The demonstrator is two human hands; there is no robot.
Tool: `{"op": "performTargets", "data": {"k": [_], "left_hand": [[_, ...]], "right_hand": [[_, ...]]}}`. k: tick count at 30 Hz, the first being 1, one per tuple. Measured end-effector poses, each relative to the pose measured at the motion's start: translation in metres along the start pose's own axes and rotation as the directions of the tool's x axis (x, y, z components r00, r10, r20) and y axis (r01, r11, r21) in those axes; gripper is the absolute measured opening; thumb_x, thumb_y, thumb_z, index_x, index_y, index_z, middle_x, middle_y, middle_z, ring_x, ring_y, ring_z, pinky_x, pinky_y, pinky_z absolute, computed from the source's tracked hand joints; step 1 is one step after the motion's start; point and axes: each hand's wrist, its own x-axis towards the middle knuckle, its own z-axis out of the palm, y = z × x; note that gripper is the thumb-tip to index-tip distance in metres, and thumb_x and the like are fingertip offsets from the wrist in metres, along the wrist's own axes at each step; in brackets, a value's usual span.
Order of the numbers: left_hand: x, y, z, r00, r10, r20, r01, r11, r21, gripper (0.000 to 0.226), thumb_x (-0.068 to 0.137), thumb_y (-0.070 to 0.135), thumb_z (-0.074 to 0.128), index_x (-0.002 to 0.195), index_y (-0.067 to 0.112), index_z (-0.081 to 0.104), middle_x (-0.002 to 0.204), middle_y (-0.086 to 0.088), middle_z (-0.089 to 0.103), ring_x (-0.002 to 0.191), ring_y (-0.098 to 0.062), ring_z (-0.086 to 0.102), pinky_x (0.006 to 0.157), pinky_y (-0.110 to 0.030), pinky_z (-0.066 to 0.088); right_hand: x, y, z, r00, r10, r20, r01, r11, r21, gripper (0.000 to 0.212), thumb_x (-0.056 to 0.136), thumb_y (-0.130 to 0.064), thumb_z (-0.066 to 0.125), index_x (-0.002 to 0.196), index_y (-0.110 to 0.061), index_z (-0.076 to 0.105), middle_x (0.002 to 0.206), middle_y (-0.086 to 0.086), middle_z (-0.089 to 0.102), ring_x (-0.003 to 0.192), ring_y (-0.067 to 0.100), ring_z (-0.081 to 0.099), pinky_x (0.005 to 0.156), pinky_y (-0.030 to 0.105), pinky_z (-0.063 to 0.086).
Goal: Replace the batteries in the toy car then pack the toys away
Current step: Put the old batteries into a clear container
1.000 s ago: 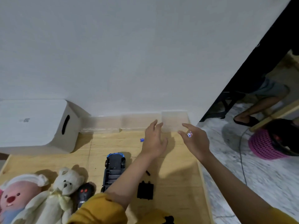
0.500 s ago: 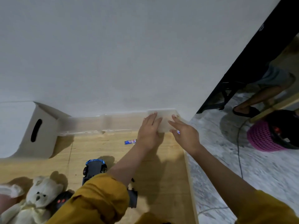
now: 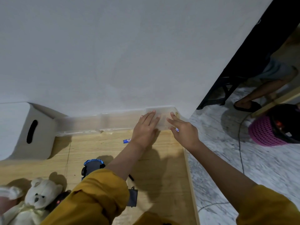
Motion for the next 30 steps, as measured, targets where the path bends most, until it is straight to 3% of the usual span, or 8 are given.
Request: {"op": "performTargets", "data": {"k": [10,19,24,27,30], "left_hand": [[0.003,-0.002,0.004,1.000,0.024,-0.020,-0.023,1.000,0.007,0.046,0.078,0.022,0.045,0.113,0.002,0.068,0.125,-0.022,0.060,0.112,-0.040,0.060,0.092,-0.056,0.047],[0.003,-0.015,-0.003,0.999,0.018,0.033,-0.016,0.999,-0.052,0.047,0.086,0.024,0.055,0.130,0.007,0.055,0.140,-0.013,0.049,0.126,-0.034,0.045,0.101,-0.042,0.044],[0.005,-0.021,-0.010,0.999,-0.008,0.050,0.009,1.000,-0.014,0.063,0.086,0.026,0.068,0.141,0.008,0.041,0.151,-0.011,0.035,0.137,-0.031,0.033,0.107,-0.040,0.038],[0.003,-0.018,-0.009,0.998,-0.064,0.028,0.064,0.998,0.025,0.071,0.087,0.029,0.067,0.146,0.010,0.032,0.154,-0.010,0.027,0.140,-0.027,0.025,0.108,-0.037,0.036],[0.000,-0.011,-0.011,0.996,-0.084,-0.038,0.085,0.995,0.042,0.084,0.075,0.024,0.080,0.143,0.004,0.035,0.147,-0.020,0.034,0.134,-0.034,0.035,0.100,-0.042,0.044]], "right_hand": [[0.001,0.001,-0.004,1.000,-0.027,0.010,0.027,0.999,-0.024,0.036,0.091,-0.027,0.058,0.126,-0.034,0.057,0.144,-0.018,0.041,0.100,0.013,0.066,0.070,0.027,0.051],[0.008,-0.001,-0.021,0.992,0.002,0.130,0.003,0.999,-0.040,0.035,0.092,-0.038,0.055,0.127,-0.041,0.054,0.144,-0.025,0.037,0.107,0.003,0.060,0.078,0.025,0.052],[0.015,0.000,-0.031,0.992,0.046,0.118,-0.058,0.992,0.108,0.034,0.082,-0.035,0.067,0.116,-0.039,0.063,0.135,-0.026,0.049,0.106,0.001,0.059,0.079,0.016,0.040],[0.018,-0.001,-0.038,0.995,0.063,0.077,-0.078,0.974,0.214,0.036,0.079,-0.035,0.071,0.114,-0.038,0.065,0.129,-0.022,0.057,0.113,0.001,0.055,0.085,0.018,0.042],[0.018,-0.005,-0.043,0.994,0.105,-0.026,-0.091,0.944,0.317,0.033,0.075,-0.036,0.076,0.107,-0.035,0.067,0.115,-0.020,0.062,0.106,0.001,0.055,0.083,0.021,0.044]]}}
